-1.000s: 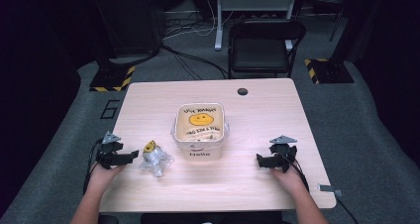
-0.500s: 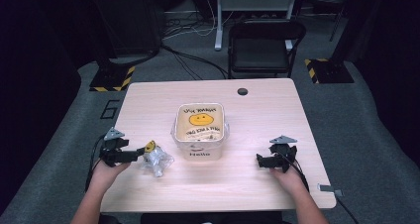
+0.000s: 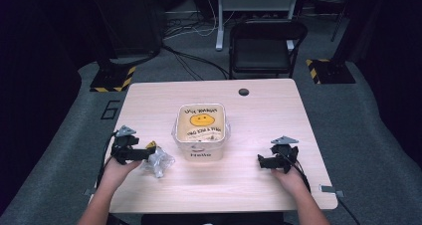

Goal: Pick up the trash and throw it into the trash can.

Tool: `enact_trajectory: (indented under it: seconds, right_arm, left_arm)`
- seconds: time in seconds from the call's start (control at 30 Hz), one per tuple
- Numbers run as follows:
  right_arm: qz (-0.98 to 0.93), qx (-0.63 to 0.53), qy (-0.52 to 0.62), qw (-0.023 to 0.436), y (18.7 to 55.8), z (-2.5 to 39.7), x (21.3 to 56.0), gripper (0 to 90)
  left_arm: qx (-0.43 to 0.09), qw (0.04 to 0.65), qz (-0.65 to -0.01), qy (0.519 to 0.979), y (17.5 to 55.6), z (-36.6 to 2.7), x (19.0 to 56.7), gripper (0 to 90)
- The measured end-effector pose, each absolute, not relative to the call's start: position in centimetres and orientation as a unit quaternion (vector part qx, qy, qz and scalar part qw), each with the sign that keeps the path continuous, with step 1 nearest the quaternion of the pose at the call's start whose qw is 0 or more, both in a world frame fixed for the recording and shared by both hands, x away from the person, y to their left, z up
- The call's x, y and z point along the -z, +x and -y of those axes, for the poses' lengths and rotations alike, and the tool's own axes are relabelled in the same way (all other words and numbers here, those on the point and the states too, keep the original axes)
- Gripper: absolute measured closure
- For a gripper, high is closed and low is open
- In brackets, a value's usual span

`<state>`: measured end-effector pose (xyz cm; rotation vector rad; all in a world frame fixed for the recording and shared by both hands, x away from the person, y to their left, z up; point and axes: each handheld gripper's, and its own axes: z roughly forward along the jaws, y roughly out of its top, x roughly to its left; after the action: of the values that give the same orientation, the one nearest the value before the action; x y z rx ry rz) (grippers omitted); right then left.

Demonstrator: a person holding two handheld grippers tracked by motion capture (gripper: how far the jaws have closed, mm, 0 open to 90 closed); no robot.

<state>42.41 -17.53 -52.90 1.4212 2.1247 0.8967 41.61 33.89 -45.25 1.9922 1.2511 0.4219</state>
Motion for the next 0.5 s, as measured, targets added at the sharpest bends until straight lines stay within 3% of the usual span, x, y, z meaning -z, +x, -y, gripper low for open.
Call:
enact_trajectory:
  seconds: [0.5]
  right_arm:
    - [-0.766, -0.324, 0.512, 0.214, 42.4, 17.5, 52.9, 0.0]
  left_arm:
    - [-0.16, 0.346, -0.487, 0.786, 42.4, -32.1, 46.4, 14.1]
